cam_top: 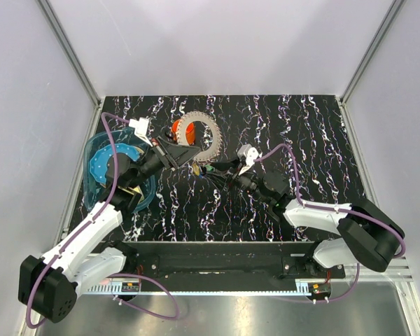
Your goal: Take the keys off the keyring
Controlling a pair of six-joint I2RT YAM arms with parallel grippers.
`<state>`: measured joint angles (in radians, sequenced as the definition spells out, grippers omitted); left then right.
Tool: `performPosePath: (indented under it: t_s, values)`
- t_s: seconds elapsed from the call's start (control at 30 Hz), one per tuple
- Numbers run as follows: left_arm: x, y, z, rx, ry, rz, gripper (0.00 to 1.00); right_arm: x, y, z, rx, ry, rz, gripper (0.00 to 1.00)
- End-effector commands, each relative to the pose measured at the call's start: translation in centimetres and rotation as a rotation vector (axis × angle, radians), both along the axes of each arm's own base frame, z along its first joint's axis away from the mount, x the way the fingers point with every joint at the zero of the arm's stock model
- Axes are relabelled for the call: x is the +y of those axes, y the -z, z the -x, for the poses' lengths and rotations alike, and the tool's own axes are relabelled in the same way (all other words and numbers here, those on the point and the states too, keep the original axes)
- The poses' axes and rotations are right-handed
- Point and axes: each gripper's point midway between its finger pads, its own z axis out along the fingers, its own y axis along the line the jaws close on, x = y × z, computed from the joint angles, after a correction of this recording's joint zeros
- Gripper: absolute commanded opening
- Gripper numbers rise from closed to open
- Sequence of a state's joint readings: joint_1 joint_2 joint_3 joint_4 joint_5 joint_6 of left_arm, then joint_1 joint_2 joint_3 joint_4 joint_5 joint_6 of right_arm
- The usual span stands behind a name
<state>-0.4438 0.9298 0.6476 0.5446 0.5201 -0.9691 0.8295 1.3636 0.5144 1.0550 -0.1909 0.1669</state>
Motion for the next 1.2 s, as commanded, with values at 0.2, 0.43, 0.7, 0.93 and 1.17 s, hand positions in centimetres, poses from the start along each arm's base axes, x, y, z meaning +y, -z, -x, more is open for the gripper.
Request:
performPosePath:
  t_s: [0.2,0.43,0.7,0.93,1.17]
  values:
    - [0.5,-4.7,0.9,-0.138,-0.016,0.076,0.00,0.3,-4.3,-0.5,-0.125,0.025,-0.083,0.48]
    - [0.6,-4.9,1.0,-0.146,-0.024,0.070,0.00,0.8,-4.4,-0.8,-0.122,0.022,-0.089,0.44]
    - [0.6,-4.8,0.9,-0.140,-0.025,0.049,0.00,1.0,-4.8,-0.5,-0.132,0.012,-0.101,0.38]
    - [0.4,-4.4,0.0,-0.152,-0.050,0.018,0.00,-0.8,-4.6,0.3,-0.118,0.046,-0.088,0.00]
    - [0.4,2.1,-2.6,-0.089,-0.147,-0.119,0.00,-2.6,-2.0,-0.7,-0.013,0.146,0.134,0.00]
